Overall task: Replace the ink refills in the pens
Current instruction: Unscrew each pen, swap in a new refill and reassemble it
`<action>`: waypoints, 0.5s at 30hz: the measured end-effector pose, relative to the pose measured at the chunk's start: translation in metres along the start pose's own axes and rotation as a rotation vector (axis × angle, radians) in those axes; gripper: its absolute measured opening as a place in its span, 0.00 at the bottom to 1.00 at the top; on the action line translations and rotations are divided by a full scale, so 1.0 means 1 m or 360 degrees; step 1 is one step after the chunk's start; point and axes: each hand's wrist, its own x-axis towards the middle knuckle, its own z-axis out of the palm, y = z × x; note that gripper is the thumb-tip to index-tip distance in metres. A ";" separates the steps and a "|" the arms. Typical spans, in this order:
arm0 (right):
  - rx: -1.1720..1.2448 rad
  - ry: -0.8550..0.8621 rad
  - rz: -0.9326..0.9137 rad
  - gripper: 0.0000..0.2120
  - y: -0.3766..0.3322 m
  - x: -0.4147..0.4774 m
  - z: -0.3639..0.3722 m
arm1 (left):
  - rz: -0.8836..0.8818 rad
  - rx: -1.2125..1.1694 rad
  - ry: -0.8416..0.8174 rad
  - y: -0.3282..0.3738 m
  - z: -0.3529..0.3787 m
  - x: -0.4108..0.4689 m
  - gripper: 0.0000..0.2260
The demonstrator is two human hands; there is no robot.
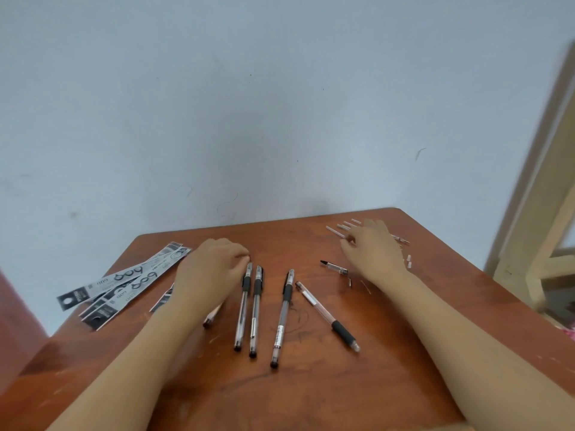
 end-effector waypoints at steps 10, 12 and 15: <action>0.0214 -0.0276 -0.0309 0.13 -0.007 -0.006 0.010 | -0.0520 0.0233 -0.0109 -0.024 0.000 0.006 0.10; 0.0202 -0.0318 -0.0321 0.14 -0.006 -0.005 0.010 | -0.0576 0.0274 -0.0071 -0.031 -0.002 0.007 0.10; 0.0133 -0.0394 -0.0360 0.16 -0.006 -0.006 0.012 | -0.0679 0.0378 -0.0149 -0.042 0.000 0.006 0.11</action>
